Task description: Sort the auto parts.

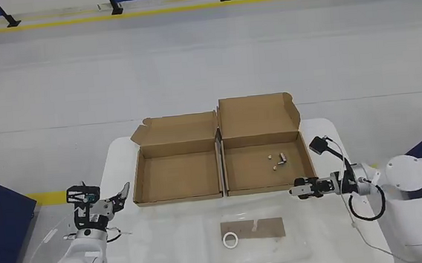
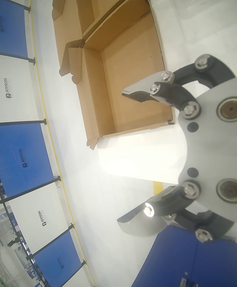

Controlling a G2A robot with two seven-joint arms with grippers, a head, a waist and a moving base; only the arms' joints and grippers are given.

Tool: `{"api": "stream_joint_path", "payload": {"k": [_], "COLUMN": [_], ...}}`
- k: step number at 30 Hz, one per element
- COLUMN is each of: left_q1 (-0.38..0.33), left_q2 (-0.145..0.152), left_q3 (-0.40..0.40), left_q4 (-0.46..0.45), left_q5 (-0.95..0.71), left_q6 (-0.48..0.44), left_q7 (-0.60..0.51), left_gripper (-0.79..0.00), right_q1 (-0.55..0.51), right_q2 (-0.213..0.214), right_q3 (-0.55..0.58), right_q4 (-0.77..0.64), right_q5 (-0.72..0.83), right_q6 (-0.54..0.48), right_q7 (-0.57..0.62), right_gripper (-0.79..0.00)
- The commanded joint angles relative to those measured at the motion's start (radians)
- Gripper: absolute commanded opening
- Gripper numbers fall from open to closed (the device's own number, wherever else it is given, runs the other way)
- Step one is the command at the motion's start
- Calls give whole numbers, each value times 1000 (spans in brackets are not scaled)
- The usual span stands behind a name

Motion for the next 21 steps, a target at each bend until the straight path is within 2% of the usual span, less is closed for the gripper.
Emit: {"api": "stream_joint_path", "payload": {"k": [1, 18, 20, 21], "left_q1": [0, 0, 6, 17], "left_q2": [0, 0, 2, 5], "left_q3": [0, 0, 17, 26], "left_q4": [0, 0, -22, -44], "left_q5": [0, 0, 28, 13], "left_q6": [0, 0, -56, -126], "left_q7": [0, 0, -25, -58], "left_gripper": [0, 0, 0, 0], "right_q1": [0, 0, 0, 0], "right_q2": [0, 0, 0, 0], "right_q3": [0, 0, 0, 0], "right_q4": [0, 0, 0, 0], "right_q5": [0, 0, 0, 0], "right_q6": [0, 0, 0, 0], "right_q7": [0, 0, 0, 0], "right_gripper": [0, 0, 0, 0]}}
